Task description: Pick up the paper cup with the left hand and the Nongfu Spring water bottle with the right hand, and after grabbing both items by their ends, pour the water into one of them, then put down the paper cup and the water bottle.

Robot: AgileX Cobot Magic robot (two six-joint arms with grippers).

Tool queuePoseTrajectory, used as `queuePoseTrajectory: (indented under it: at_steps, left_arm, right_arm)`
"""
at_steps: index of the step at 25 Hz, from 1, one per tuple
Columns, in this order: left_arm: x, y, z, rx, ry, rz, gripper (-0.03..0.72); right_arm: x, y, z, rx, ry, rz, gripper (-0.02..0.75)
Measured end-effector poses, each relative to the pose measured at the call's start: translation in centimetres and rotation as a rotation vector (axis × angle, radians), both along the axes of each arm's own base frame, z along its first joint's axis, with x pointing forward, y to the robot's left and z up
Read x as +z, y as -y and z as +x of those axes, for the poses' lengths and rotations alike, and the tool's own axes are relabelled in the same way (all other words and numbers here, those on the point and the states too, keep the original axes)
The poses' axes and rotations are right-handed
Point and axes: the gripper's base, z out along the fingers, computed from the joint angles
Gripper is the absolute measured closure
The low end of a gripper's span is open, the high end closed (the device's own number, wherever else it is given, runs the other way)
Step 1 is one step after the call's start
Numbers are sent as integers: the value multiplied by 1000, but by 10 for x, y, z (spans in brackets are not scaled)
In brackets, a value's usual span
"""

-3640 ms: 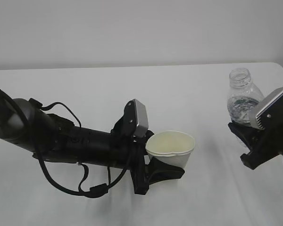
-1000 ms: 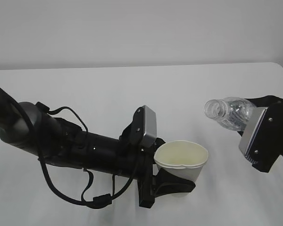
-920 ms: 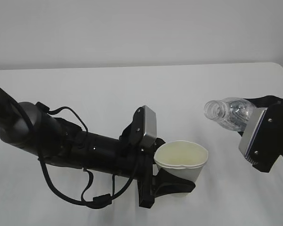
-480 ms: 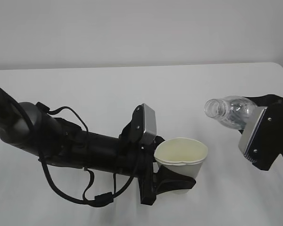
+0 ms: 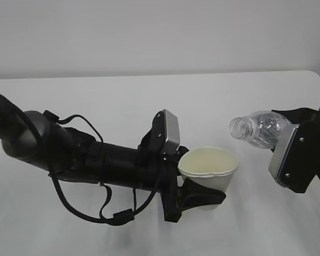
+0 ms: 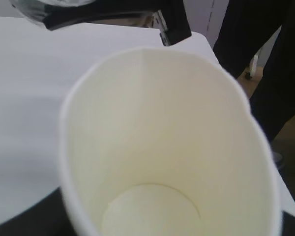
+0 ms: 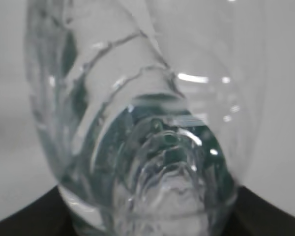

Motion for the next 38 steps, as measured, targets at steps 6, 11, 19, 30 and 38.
queuePoseTrajectory:
  at_steps: [6,11,19,30,38]
  left_arm:
    - [2,3,2,-16,1,7,270]
    - [1,2,1,-33,5,15,270]
    - [1,14,-11,-83,12,26,270]
    - [-1,16,-9,-46,5,39,270]
    - [-1,16,-8,-35,1,34,274]
  right_arm:
    - [0,0,0,11,10,-29,318]
    - [0,0,0,21,20,-55,318]
    - [3,-1,1,37,59,-86,318]
    - [3,-1,1,49,71,-122,318]
    - [4,0,1,60,97,-166,318]
